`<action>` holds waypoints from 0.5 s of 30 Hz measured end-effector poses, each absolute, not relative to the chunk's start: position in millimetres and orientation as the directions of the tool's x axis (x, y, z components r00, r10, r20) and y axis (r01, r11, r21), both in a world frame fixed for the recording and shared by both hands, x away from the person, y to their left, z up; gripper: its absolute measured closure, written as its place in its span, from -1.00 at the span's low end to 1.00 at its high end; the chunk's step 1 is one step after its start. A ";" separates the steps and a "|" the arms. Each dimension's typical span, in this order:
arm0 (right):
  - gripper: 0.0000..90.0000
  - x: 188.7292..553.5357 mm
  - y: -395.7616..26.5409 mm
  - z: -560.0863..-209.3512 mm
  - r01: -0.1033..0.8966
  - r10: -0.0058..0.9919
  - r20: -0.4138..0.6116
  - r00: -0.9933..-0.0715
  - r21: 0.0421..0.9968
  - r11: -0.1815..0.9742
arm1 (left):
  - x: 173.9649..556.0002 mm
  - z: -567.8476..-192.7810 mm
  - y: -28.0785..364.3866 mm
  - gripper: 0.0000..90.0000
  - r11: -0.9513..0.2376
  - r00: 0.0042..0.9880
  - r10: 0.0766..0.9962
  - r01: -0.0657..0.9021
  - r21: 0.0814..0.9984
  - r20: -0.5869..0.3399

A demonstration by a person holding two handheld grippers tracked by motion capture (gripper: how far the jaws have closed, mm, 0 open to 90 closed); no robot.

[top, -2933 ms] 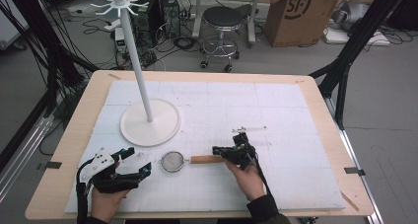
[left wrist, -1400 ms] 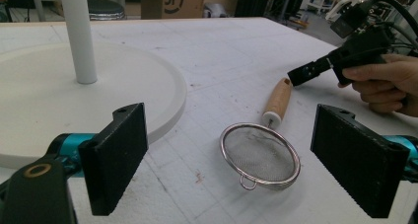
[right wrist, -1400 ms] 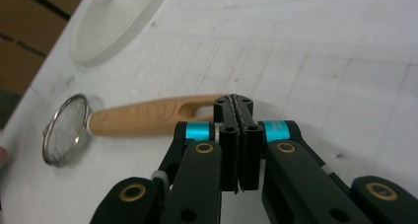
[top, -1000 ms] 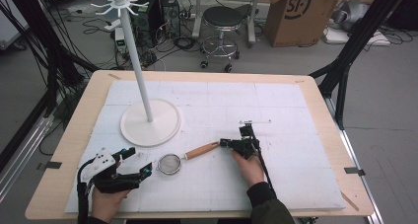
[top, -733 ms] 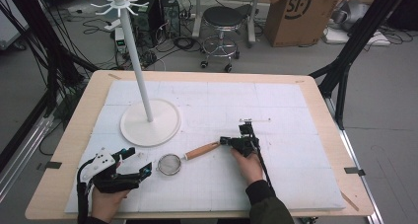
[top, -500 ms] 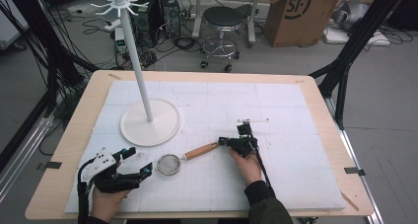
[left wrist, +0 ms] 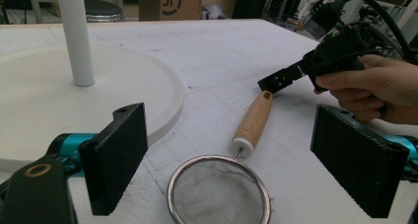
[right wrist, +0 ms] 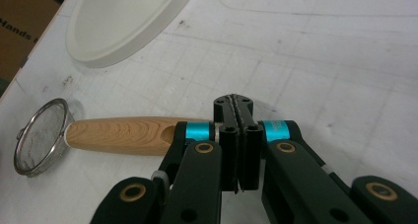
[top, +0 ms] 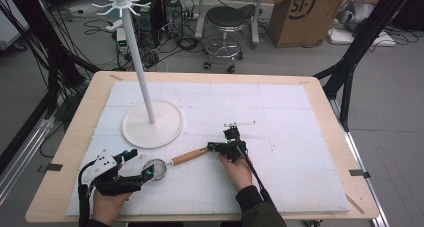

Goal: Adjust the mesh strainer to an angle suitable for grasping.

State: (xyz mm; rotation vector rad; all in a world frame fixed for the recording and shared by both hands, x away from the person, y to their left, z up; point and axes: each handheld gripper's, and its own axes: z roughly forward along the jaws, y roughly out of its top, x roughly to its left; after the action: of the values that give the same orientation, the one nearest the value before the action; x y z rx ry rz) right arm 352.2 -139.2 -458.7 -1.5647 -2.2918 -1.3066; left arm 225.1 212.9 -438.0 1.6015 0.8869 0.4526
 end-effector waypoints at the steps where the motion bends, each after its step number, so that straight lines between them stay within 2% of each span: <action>1: 0.99 352.0 -137.1 -458.8 0.793 0.727 0.491 -0.479 0.598 0.119 | 225.1 -437.9 213.0 -0.67 -0.020 0.635 0.752 0.295 0.955 -0.180; 15: 0.99 352.6 -123.1 -459.0 0.797 0.717 0.503 -0.483 0.592 0.121 | 224.8 -438.1 214.0 -0.67 -0.018 0.629 0.756 0.295 0.955 -0.181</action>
State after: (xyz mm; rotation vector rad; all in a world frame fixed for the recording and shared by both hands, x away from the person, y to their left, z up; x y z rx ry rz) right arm 352.6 -123.1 -459.0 -1.5450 -2.2798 -1.3061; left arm 224.8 214.0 -438.1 1.5984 0.8931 0.4574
